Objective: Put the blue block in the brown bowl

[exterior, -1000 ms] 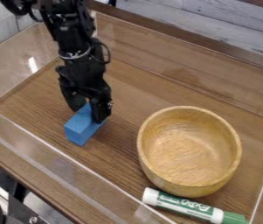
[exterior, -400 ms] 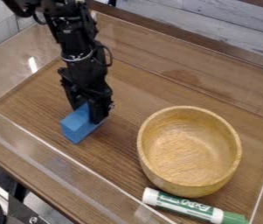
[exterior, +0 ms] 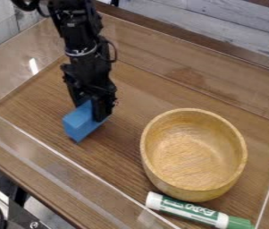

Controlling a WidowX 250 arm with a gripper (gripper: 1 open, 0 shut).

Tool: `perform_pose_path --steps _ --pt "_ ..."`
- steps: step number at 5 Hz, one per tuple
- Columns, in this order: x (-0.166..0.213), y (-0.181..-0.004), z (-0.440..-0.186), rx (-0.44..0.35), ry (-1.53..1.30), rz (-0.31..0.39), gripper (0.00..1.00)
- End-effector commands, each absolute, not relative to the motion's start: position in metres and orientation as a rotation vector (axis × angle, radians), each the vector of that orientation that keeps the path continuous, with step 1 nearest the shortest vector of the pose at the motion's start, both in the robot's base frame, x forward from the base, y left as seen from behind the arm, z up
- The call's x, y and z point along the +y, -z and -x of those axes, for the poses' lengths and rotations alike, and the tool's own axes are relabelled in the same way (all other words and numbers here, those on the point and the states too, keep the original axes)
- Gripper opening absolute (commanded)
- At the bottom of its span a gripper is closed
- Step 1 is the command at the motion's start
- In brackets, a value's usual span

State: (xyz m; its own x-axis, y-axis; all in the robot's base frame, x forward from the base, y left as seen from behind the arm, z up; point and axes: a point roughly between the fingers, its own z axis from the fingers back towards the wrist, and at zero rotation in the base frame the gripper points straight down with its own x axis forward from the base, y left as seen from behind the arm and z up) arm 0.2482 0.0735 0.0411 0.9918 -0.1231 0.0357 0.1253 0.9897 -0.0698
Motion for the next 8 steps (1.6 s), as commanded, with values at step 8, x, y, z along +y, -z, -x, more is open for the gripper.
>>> perform_pose_path --steps 8 --pt "0.058 -0.091 -0.301 -0.203 0.226 0.001 0.00"
